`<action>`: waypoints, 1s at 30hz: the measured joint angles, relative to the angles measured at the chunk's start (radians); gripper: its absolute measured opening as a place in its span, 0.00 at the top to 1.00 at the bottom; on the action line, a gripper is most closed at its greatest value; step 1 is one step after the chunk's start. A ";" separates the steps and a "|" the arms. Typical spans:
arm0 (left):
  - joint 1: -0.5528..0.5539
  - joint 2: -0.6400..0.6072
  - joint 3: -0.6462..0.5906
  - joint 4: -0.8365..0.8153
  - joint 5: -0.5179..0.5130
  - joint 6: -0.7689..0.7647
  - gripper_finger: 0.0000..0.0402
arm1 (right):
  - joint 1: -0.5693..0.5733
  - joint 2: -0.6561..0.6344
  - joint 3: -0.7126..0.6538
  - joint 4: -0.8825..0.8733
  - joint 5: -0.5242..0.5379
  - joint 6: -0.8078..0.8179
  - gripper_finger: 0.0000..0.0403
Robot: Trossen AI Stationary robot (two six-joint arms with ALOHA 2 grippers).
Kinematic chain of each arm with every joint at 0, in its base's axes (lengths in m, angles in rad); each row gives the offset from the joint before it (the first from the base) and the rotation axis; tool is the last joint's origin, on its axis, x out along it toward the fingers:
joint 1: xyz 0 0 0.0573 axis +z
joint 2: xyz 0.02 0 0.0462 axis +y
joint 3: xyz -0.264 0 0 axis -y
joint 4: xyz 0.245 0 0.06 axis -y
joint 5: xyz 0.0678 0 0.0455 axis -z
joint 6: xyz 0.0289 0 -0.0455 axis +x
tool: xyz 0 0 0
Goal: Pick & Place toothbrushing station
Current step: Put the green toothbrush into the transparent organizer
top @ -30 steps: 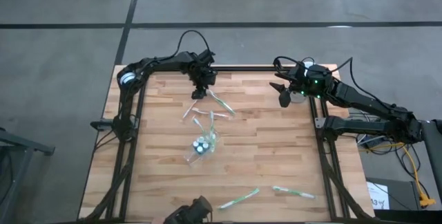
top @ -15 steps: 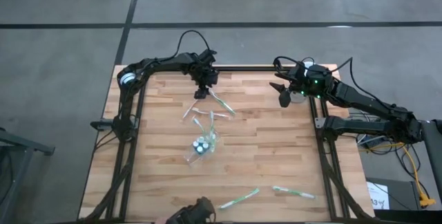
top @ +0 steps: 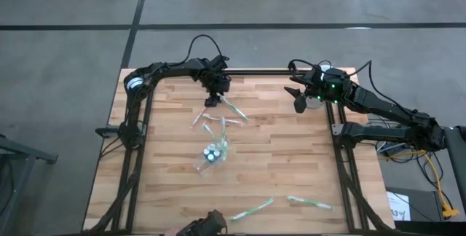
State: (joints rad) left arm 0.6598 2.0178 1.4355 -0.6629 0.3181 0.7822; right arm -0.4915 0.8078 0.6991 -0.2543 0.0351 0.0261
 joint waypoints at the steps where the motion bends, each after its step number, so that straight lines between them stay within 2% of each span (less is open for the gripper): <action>1: 0.000 0.000 -0.006 0.004 -0.001 0.000 0.49 | 0.000 0.000 0.000 0.000 0.000 0.000 0.45; 10: -0.001 0.000 -0.019 0.025 -0.003 0.000 0.51 | 0.000 0.000 0.000 0.000 0.000 0.000 0.45; 20: -0.001 0.000 -0.019 0.024 -0.059 -0.032 0.71 | 0.000 0.000 0.000 0.000 0.000 0.000 0.45; 30: -0.002 -0.005 -0.012 0.015 -0.100 -0.092 0.86 | 0.000 0.000 0.000 0.000 0.000 0.000 0.45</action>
State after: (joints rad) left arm 0.6579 2.0127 1.4238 -0.6474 0.2179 0.6898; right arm -0.4915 0.8078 0.6991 -0.2546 0.0351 0.0259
